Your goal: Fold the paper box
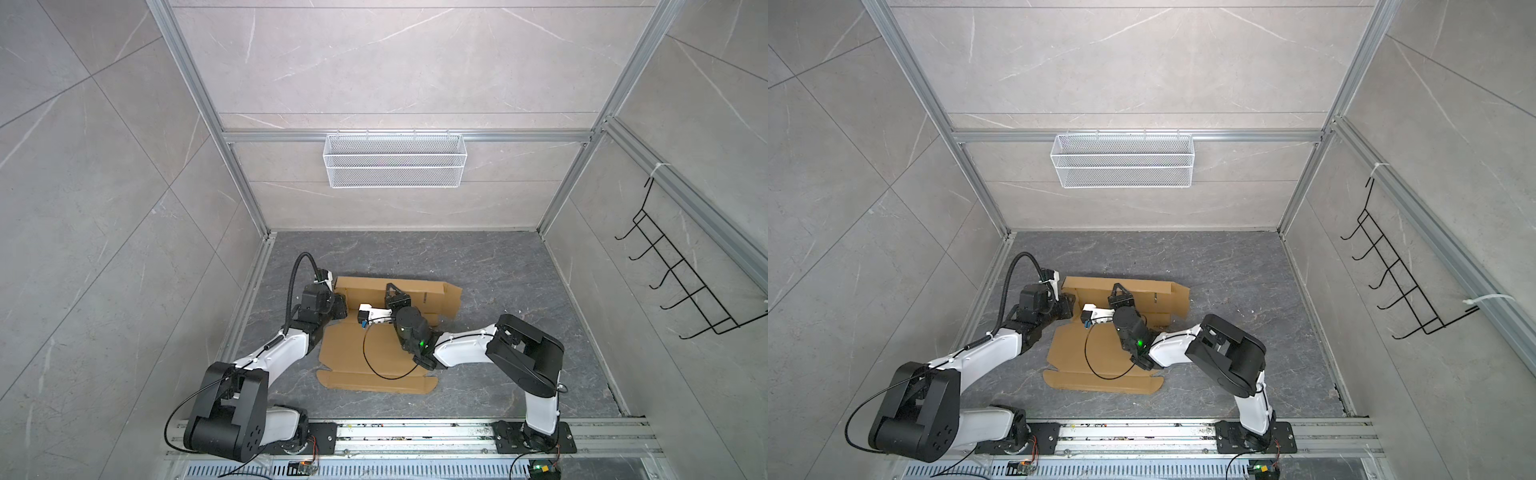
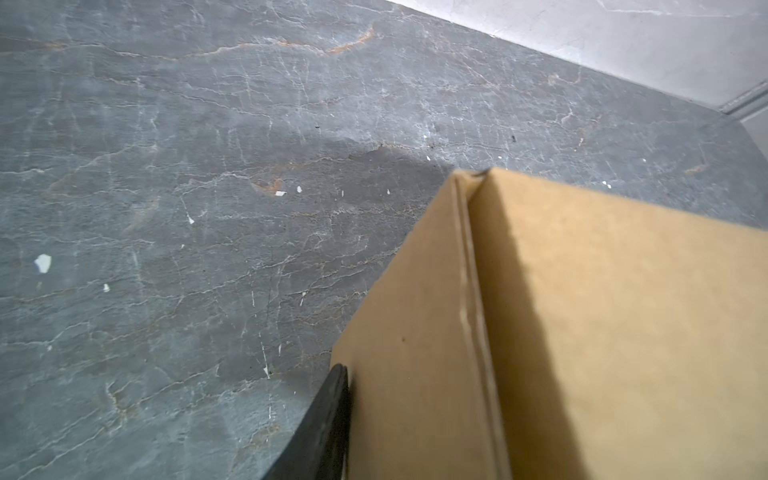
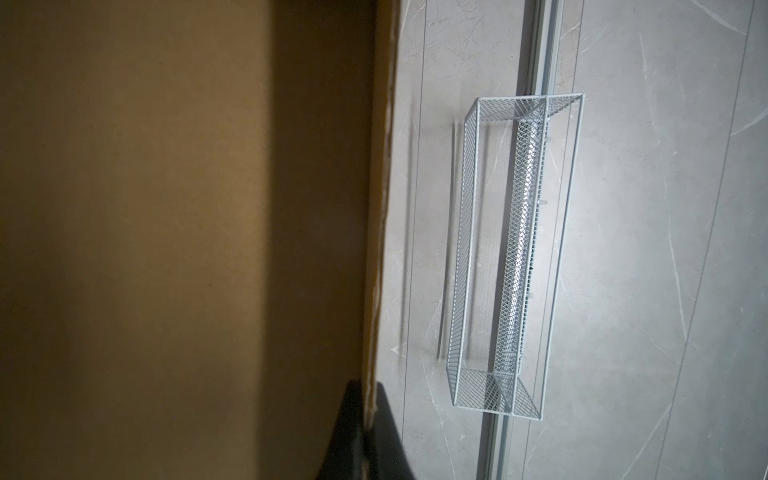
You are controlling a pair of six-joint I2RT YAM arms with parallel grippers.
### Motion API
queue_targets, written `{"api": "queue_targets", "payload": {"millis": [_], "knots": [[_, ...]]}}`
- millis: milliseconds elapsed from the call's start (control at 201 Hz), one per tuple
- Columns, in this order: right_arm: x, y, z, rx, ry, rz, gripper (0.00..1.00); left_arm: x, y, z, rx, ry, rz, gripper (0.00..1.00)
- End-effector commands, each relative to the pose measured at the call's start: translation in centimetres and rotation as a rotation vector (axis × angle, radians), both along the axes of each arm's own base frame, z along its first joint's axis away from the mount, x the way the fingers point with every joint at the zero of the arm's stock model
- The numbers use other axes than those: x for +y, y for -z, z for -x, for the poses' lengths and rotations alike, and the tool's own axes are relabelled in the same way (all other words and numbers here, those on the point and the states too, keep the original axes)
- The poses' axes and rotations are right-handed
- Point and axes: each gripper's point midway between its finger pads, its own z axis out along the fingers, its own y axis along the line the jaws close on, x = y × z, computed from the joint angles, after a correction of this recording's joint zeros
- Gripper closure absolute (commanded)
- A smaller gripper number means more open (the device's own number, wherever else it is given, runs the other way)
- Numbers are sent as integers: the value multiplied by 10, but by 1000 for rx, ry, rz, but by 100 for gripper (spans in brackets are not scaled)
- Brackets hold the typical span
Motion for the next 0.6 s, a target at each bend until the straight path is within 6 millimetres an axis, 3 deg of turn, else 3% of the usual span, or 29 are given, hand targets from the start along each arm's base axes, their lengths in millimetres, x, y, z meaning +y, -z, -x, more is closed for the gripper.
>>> {"api": "queue_targets", "payload": {"millis": [0, 408, 597], "knots": [[3, -1, 7, 20, -18, 7, 100, 15, -14, -8, -78, -100, -39, 70], [5, -1, 13, 27, -24, 7, 100, 8, -5, -10, -47, -144, -92, 86], [5, -2, 14, 42, -23, -9, 100, -6, -6, -10, -81, -43, -117, 88]]}}
